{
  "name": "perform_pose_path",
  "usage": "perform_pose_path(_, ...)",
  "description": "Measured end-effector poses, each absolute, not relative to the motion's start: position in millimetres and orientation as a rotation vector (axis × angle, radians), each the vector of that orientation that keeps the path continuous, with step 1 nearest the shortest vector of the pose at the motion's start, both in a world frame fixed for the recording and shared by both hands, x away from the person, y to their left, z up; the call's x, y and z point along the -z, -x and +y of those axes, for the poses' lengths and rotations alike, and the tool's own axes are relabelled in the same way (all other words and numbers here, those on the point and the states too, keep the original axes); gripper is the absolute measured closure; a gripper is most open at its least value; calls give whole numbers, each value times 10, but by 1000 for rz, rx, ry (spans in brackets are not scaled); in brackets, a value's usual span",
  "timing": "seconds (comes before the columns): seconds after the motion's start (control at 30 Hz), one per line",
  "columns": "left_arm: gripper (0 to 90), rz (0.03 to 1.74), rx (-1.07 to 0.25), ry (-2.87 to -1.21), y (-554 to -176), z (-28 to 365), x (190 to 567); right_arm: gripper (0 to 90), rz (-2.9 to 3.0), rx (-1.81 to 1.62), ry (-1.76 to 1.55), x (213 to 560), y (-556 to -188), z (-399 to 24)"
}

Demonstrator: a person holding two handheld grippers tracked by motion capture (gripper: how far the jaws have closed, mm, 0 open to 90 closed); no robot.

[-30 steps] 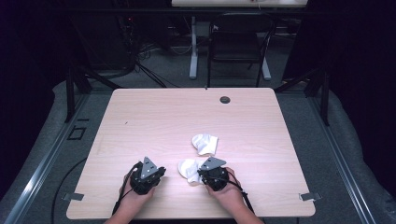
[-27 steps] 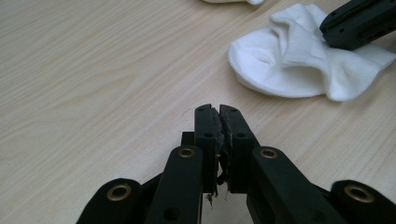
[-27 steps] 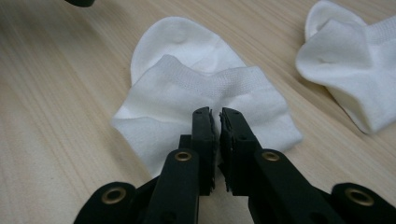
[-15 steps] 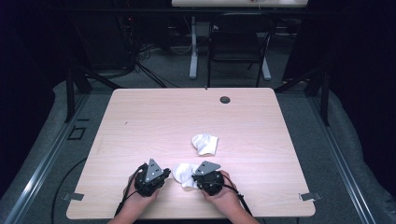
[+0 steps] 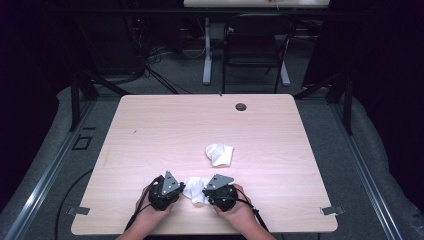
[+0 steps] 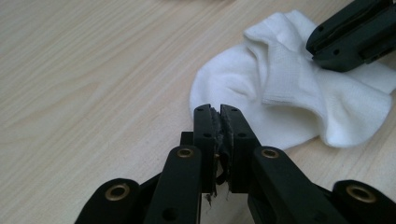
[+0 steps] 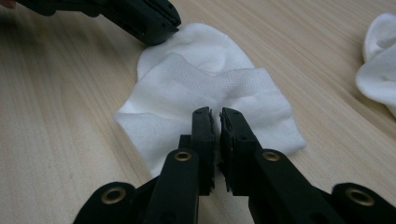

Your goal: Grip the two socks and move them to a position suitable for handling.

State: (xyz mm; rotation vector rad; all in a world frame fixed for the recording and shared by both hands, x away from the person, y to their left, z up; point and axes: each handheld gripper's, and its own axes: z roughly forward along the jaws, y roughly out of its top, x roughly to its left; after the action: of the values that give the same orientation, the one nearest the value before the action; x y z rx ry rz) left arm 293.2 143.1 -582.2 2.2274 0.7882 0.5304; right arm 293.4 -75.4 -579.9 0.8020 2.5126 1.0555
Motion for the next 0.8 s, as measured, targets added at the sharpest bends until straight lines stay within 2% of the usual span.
perform_pose_path(0.53, 859, 719, -493, -2268, -2772, 1347, 5822, 809, 2493, -1069, -851, 5808, -2994, -800)
perform_pose_path(0.8, 827, 771, -504, -2202, -2826, 1470, 5708, 735, 2449, -1115, -872, 5679, -2933, -741)
